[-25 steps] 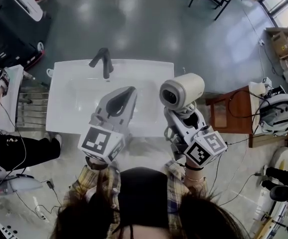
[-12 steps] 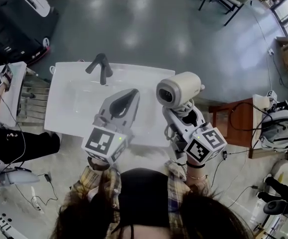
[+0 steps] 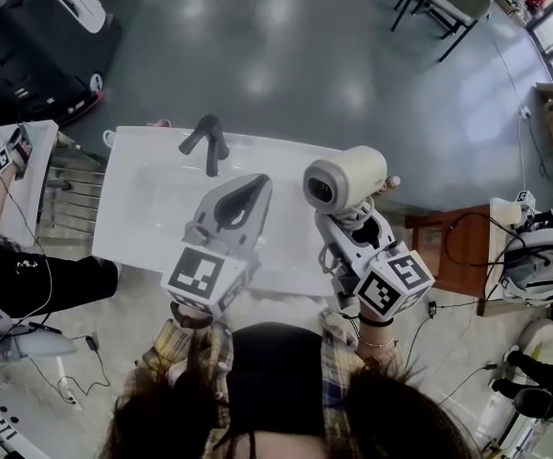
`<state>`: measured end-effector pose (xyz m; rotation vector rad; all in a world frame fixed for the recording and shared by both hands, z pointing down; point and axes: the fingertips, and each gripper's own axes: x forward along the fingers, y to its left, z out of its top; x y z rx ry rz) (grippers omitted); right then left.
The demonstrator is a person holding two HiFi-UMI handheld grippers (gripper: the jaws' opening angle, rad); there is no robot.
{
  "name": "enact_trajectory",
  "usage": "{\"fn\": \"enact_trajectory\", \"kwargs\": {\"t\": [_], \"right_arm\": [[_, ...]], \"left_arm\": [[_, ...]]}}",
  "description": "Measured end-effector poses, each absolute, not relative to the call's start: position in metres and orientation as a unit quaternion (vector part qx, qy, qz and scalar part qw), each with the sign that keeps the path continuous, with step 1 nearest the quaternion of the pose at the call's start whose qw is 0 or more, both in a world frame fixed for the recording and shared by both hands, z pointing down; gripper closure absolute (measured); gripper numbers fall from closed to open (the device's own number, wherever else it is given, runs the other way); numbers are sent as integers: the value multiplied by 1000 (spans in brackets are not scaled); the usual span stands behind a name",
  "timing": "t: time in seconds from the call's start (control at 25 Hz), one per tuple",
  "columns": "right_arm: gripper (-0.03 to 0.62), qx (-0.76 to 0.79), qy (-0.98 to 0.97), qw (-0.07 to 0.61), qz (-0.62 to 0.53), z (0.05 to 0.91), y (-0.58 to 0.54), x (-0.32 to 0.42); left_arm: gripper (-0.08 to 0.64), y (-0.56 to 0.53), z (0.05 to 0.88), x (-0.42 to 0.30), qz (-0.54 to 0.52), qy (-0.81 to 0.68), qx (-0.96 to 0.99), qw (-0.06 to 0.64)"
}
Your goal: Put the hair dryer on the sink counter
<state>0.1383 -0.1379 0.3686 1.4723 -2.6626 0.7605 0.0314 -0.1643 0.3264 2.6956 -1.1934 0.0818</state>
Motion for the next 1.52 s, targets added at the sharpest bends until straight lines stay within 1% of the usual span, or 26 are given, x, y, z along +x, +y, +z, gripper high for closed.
{"fn": "enact_trajectory", "kwargs": {"t": [0.2,0.6,0.96,1.36,1.52], "right_arm": [[316,469,-847,5,249,374,-145,136],[316,464,-847,37,256,387,-163,136],[316,454,-854,84,240,403,-192,133],[316,425,-864,128,237,427,-224,134],[316,412,-868,157,226,443,-236,130]], "left_arm": [[543,-174,332,28,29,-399,913,85],[541,-191,344,29,32,-399,911,103],[541,-210,361,24,44,-400,910,103],[542,-220,377,22,60,-402,906,118],[543,-228,387,18,67,-403,904,126]]}}
